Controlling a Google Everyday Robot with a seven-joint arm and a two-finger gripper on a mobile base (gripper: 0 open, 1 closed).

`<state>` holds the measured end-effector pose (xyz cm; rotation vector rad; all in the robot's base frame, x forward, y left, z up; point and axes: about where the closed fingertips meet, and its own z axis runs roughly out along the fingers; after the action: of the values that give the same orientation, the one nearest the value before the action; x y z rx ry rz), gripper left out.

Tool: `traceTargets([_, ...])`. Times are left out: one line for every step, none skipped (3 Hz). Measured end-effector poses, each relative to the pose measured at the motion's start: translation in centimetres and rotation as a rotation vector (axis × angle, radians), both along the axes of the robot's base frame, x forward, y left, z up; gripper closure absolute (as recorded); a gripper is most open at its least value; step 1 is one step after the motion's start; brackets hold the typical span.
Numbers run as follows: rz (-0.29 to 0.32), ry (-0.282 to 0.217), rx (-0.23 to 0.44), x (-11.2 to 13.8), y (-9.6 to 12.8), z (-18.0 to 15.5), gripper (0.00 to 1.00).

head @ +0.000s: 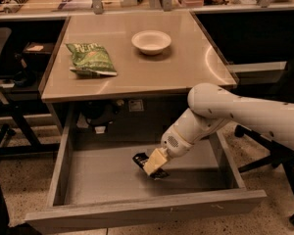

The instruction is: Place rxbar chocolate into top drawer

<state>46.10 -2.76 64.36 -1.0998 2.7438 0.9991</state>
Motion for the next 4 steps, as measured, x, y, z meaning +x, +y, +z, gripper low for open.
traceTargets([0.0,0.0,0.0,0.0,0.0,0.0,0.57])
traceTargets([0.0,0.0,0.0,0.0,0.0,0.0,0.34])
traceTargets([0.0,0.0,0.0,0.0,0.01,0.0,0.11])
traceTargets([0.0,0.0,0.0,-0.01,0.01,0.0,0.0])
